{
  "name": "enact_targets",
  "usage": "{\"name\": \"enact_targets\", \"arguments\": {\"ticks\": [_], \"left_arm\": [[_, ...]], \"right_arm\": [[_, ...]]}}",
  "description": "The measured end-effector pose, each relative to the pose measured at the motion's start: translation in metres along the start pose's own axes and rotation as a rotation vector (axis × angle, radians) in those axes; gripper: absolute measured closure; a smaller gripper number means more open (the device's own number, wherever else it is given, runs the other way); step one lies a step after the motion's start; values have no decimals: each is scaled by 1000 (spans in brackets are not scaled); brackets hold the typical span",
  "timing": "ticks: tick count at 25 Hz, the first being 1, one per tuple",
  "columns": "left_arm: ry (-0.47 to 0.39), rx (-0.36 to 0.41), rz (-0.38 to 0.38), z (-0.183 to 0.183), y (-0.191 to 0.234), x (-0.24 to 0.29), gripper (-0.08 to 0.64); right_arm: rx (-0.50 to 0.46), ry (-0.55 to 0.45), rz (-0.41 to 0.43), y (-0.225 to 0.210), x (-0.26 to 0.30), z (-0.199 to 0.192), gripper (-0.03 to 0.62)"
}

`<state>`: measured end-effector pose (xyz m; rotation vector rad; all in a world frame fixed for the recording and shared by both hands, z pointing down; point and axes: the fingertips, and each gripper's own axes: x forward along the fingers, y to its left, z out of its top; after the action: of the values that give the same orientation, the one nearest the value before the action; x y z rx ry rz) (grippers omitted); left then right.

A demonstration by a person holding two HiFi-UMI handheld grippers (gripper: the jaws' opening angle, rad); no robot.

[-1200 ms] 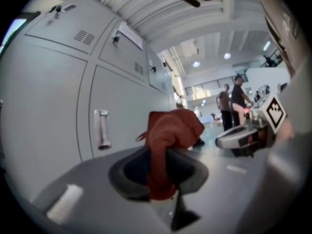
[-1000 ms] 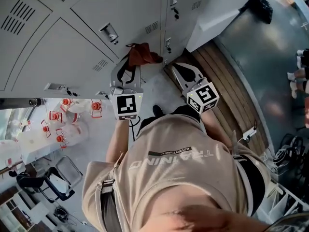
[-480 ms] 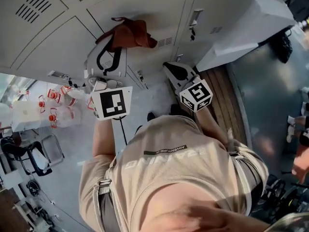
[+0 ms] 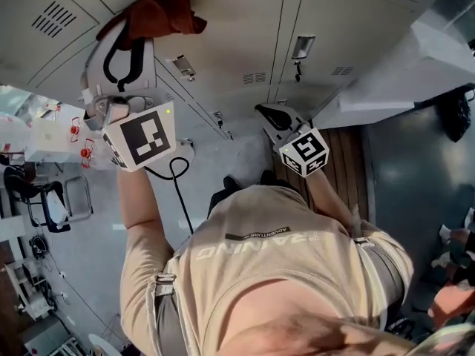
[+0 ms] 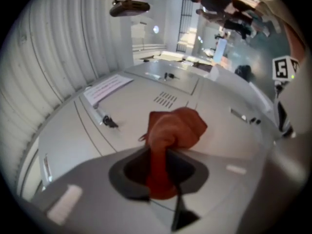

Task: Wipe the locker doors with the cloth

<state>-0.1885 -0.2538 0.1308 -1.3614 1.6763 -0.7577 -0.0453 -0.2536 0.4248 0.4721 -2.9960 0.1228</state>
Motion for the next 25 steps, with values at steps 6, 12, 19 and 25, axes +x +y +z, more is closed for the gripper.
{"name": "enact_targets", "arguments": {"ticks": [6, 12, 19, 25], "left_arm": [[50, 11, -10, -29, -13, 14, 480], [51, -79, -50, -53, -45, 6, 480], [101, -143, -190, -91, -115, -10, 480], [110, -210, -180, -105, -147, -26, 480]], "right_arm": [[2, -12, 6, 3, -2, 6, 579], [-17, -19, 15, 15, 2, 16, 578], [-19, -2, 2, 31, 10, 11, 579], [-24, 43, 9, 41, 19, 1, 578]]}}
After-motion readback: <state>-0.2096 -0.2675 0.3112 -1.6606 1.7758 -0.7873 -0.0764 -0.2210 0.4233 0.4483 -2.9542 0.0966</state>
